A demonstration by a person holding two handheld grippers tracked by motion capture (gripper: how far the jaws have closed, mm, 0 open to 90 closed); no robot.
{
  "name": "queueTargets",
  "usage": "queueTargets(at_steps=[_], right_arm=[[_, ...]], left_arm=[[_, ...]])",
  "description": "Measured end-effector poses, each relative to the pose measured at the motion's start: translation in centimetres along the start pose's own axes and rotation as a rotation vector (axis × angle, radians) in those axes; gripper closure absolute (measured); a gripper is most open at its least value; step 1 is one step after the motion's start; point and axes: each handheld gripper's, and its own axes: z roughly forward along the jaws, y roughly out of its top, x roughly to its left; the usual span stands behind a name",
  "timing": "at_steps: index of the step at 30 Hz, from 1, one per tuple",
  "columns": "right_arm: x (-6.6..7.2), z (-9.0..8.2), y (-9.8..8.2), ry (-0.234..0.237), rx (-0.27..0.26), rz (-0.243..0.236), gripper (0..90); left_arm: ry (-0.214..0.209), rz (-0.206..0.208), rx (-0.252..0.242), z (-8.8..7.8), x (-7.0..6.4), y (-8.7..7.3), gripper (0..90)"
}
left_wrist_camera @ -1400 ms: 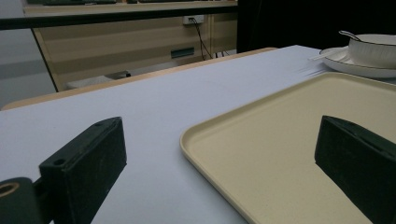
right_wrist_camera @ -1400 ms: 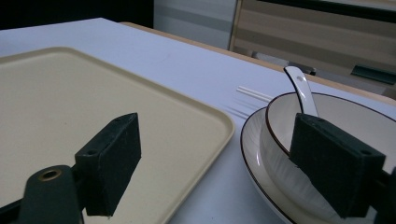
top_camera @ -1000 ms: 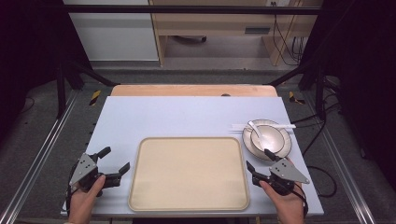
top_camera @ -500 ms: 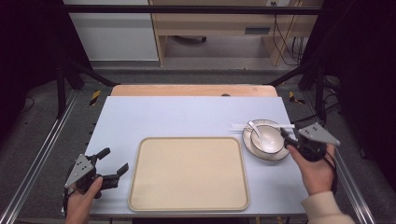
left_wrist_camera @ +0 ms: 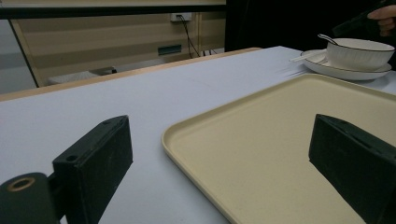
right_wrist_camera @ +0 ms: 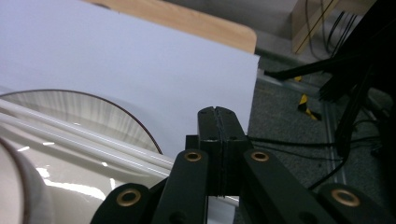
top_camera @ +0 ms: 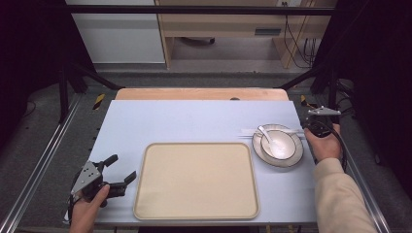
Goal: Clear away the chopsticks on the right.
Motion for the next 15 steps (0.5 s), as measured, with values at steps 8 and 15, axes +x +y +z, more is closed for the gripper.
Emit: queueTargets(at_steps=[8, 15], right_arm=[[-0.2, 2.0, -0.3, 0.005, 0.092, -0.001, 90.0], [0.1, 1.6, -0.6, 0.017, 0.139, -0.041, 89.6]], left_arm=[[-0.014, 0.017, 0.016, 0.3, -0.3, 0.0, 5.7], [-0.015, 0.021, 0.023, 0.4, -0.4, 0.0, 5.9]])
